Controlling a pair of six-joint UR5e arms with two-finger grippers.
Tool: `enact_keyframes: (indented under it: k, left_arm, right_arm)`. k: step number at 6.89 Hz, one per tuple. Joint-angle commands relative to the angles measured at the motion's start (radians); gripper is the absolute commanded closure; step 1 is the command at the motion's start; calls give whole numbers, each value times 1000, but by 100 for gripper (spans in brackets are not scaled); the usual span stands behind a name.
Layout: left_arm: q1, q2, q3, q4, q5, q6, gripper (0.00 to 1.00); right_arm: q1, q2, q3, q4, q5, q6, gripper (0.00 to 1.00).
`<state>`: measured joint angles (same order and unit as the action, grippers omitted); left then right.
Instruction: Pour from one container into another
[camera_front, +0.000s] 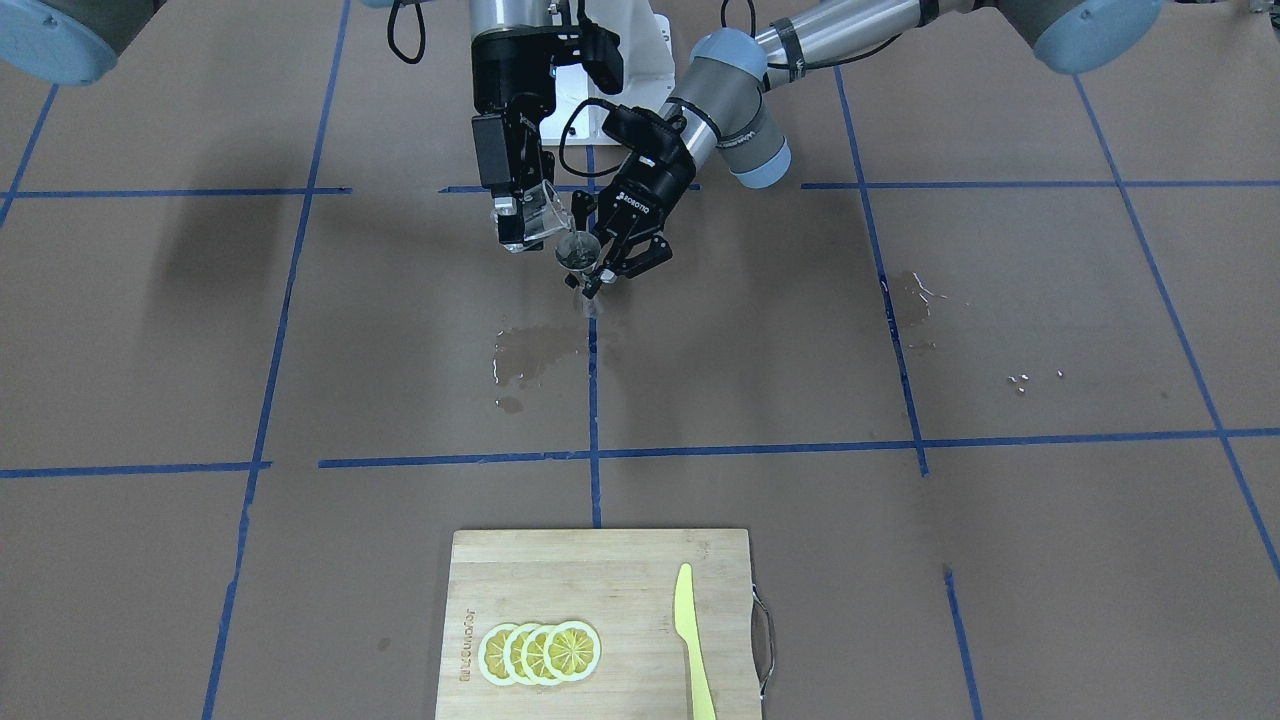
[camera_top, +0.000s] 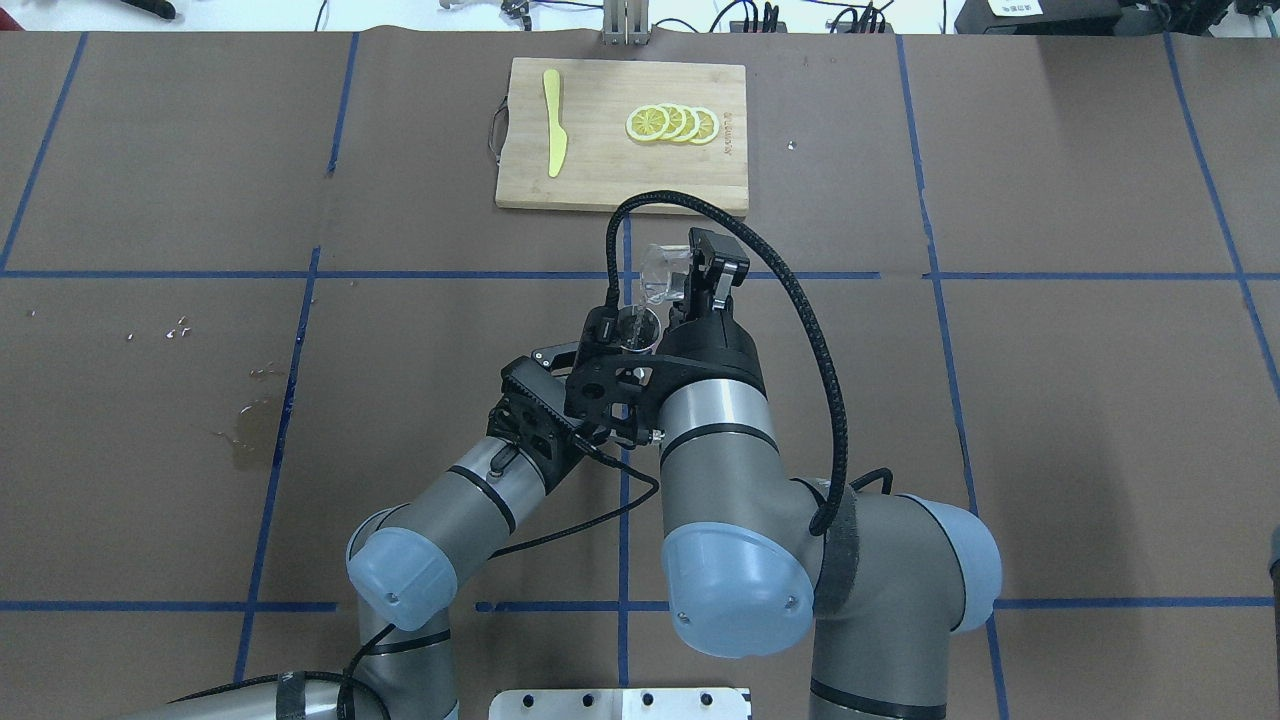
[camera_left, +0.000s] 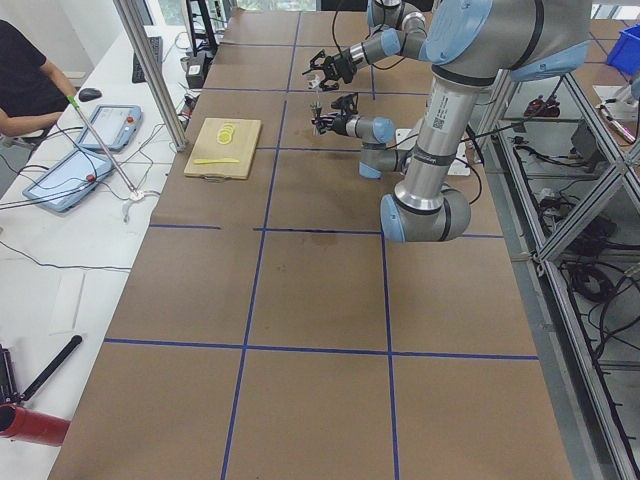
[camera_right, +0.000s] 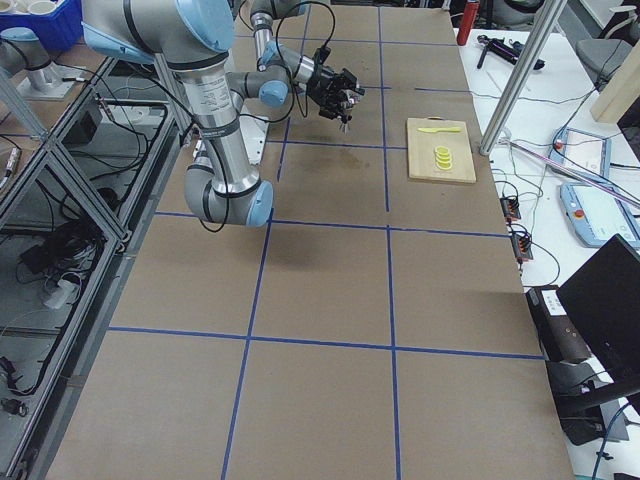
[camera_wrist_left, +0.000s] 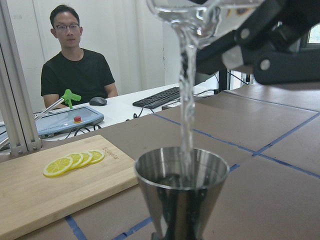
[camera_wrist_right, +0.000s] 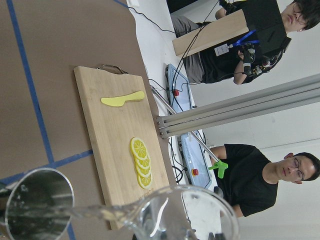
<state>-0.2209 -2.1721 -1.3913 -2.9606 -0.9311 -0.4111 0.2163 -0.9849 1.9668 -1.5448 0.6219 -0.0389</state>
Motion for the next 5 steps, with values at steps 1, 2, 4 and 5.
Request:
enact_keyframes:
  k: [1,2,4,5]
  left_arm:
    - [0,0,0,0,0,0,100]
    - [0,2,-2,0,0,0,100]
    - [0,11,-8,0,3,0,100]
    - [0,11,-9,0,5,0,100]
  right_arm:
    - [0,2,1,-27,-10,-39,100]
    - [0,2,1,-28,-14,-39,100]
    - [-11,-1,0,-14,-54,0,100]
    - [-37,-1,-5,-12,-57,142,100]
